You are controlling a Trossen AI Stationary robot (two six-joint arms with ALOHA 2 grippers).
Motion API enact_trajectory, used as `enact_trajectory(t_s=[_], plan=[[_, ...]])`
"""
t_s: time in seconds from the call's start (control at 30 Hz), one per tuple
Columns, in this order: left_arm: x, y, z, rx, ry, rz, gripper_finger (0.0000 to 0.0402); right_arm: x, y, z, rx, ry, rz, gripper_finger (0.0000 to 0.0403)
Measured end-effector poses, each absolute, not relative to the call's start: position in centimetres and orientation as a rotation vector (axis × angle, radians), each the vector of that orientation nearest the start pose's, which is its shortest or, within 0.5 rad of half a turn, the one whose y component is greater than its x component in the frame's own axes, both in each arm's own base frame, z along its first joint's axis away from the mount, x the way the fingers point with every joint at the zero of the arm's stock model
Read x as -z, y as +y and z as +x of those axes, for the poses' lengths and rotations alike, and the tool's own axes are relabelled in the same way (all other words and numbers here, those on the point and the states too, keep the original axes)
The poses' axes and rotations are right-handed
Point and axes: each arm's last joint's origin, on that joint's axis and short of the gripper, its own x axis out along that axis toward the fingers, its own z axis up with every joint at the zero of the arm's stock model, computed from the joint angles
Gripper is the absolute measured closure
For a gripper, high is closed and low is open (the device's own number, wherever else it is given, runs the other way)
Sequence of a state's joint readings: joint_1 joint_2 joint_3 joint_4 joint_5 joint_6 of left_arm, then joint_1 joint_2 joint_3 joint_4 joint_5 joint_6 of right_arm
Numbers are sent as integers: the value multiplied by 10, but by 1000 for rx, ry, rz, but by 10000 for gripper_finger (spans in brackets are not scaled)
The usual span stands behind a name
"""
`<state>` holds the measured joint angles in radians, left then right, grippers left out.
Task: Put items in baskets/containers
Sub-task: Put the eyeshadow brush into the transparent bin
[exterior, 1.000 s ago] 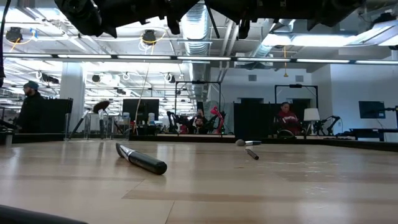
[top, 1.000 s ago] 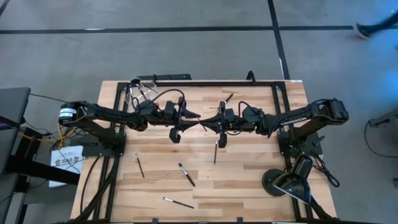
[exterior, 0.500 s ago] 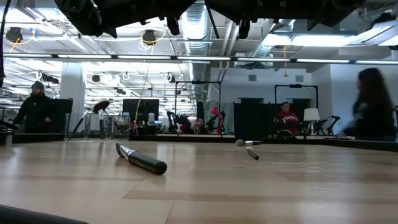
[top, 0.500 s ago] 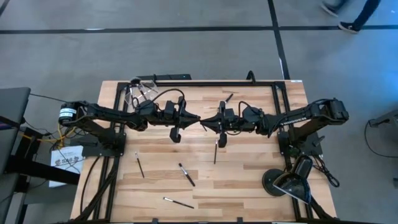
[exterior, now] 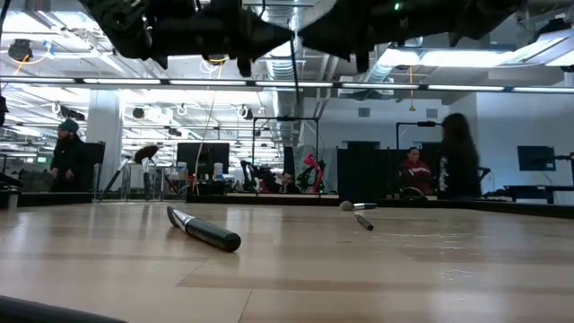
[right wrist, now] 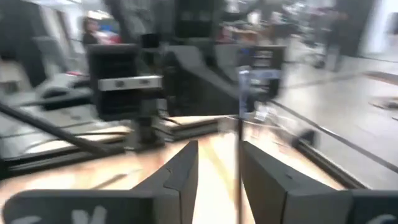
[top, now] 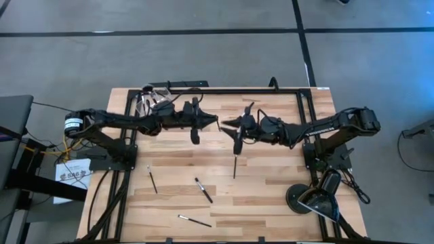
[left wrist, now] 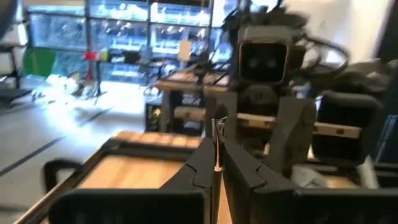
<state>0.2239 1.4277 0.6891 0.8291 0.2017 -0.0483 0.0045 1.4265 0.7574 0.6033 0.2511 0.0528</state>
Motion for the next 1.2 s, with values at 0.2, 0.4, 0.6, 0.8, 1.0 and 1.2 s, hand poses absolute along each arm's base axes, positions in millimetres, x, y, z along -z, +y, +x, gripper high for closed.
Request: enact_trajectory(t_s=[0.2,0.4,0.6,0.8,1.0,1.2], plan=[[-232,99,275,-247,-4,-23,387,-247,-8,306,324,129,25,273],[-217,134,236,-538,28,-30,387,-242,-12,305,353,185,-7,273],[-215,147,196,-795,19,-3,386,-236,-23,303,390,246,-13,284],[-213,151,164,-973,-11,7,385,-227,-31,306,410,283,-15,286],[-203,159,142,-1072,3,20,384,-208,-34,315,415,333,-20,286],[-196,164,131,-1141,24,13,383,-199,-34,322,410,317,-16,286]])
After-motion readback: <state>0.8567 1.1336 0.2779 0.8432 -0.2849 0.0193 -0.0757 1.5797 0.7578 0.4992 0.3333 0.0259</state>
